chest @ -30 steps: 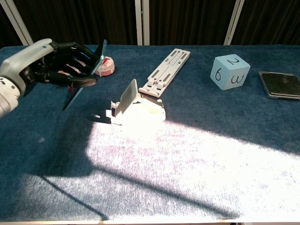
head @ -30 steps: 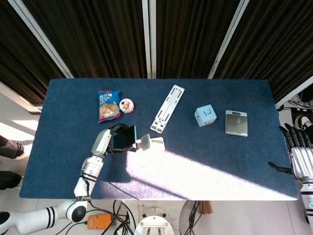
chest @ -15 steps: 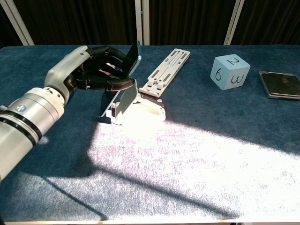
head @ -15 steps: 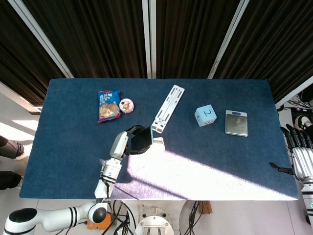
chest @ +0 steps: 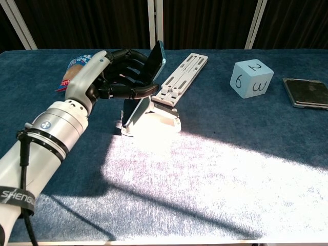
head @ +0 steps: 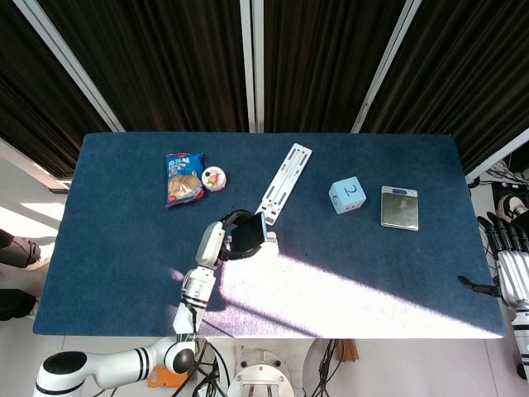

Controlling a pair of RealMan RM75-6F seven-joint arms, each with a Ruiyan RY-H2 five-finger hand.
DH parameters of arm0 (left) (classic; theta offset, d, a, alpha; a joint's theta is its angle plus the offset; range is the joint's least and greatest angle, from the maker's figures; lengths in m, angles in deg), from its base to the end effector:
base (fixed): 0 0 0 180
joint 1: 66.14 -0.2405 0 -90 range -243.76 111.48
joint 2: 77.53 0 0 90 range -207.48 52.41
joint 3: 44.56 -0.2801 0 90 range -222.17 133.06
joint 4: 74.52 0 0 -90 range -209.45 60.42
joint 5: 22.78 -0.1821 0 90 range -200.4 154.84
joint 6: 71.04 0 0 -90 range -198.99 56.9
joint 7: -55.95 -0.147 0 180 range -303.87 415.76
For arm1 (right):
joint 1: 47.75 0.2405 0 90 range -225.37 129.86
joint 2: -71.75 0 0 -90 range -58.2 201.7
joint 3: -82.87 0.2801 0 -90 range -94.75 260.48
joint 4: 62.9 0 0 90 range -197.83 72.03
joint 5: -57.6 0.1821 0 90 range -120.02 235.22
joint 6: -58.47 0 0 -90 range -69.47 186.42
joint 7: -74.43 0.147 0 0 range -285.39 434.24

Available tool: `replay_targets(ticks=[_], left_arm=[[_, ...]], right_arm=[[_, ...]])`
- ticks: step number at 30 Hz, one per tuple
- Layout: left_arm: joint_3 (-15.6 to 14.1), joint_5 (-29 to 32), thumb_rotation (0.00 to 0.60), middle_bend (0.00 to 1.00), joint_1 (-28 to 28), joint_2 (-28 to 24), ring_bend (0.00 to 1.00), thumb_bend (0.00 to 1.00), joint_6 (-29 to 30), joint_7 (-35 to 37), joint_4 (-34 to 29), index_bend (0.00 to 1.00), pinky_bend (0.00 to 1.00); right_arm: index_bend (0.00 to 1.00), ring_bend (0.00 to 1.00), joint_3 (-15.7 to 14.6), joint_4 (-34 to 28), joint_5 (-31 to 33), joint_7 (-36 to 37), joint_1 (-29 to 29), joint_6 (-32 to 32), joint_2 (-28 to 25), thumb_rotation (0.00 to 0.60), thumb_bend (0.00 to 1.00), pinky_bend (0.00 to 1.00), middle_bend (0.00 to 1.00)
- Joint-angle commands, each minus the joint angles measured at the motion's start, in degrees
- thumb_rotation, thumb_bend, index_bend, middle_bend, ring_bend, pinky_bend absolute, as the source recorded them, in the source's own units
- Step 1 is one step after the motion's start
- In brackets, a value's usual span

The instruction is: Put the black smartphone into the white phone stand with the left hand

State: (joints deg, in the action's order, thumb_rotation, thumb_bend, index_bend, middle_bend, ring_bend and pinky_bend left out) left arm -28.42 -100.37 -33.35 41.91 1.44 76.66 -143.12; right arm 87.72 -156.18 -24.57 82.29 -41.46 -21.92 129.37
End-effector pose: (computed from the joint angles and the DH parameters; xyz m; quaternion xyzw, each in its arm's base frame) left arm -0.1212 0.3006 -0.0855 -0.4420 -0.5931 -0.6284 0.2407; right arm -0.3277 -0.1977 0.2304 0.5741 -0.4190 0.3888 0.5862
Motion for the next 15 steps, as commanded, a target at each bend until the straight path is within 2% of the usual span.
replay_targets(ticks=[1,15], left_arm=[[-0.21,-0.55,0.600,0.57,0.27,1.05,0.42,0.22,0.05,1.56,2.04,0.52,0.51],[-0.51,-1.00,0.600,0.57,0.54,3.17,0.41,0.20,-0.45,5.21,6.96,0.52,0.50]], right_arm=[[0.00,0.00,0.01,0.07,0.06,0.06,-0.01,0.08,0.05,0.600,0.16,0.03,0.05],[0.00,0.00,0.18,0.03,0.27,-0.10,0.12,0.42,0.16,0.600,0.15,0.03,0.05]])
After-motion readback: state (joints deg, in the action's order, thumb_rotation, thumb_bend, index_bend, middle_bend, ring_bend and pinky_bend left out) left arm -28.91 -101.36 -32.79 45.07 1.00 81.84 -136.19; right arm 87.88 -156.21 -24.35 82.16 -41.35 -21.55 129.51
